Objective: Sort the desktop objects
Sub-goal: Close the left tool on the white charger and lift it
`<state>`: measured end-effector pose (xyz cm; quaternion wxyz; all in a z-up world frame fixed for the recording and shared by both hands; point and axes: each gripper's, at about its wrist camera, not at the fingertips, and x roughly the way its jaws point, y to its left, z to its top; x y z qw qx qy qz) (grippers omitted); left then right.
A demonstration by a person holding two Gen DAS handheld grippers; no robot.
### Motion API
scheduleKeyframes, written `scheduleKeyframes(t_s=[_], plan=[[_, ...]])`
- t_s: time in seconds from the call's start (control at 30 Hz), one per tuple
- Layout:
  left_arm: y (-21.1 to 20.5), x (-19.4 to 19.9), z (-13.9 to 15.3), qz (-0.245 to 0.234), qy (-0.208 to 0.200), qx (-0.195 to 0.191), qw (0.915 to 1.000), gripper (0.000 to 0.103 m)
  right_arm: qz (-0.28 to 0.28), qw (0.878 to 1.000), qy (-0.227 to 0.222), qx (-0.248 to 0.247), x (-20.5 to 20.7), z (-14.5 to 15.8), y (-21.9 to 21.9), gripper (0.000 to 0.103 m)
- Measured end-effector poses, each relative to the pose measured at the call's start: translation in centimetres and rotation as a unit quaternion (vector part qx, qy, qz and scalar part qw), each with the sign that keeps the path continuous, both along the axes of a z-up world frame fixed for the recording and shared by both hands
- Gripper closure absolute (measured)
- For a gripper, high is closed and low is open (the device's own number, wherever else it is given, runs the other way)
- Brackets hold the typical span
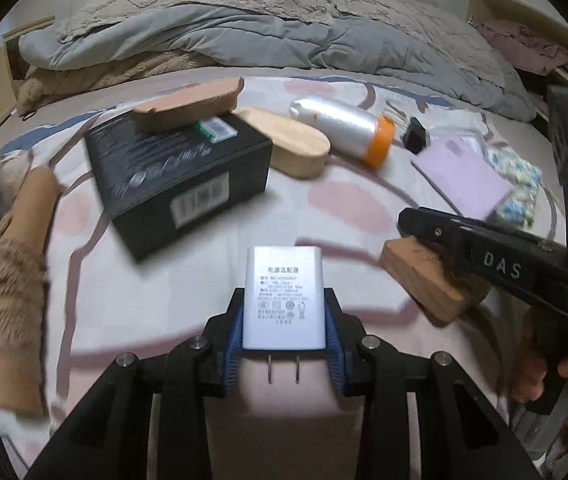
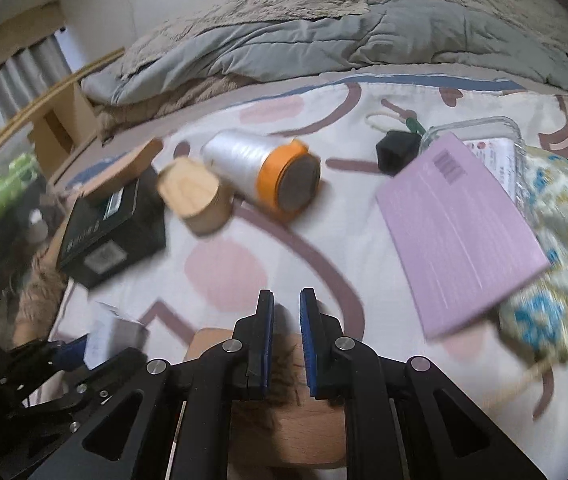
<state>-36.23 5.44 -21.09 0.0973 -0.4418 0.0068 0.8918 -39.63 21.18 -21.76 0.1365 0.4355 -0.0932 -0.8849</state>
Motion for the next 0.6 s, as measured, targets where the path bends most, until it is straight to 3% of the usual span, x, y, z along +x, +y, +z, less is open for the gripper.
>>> scheduleKeyframes(t_s=[0.6], plan=[[-1.8, 11.9, 0.6, 0.022, -0.037, 0.009, 0.999, 0.068, 0.034, 0.998, -0.047, 0.016, 12.6, 0.9, -1.2, 0.089]])
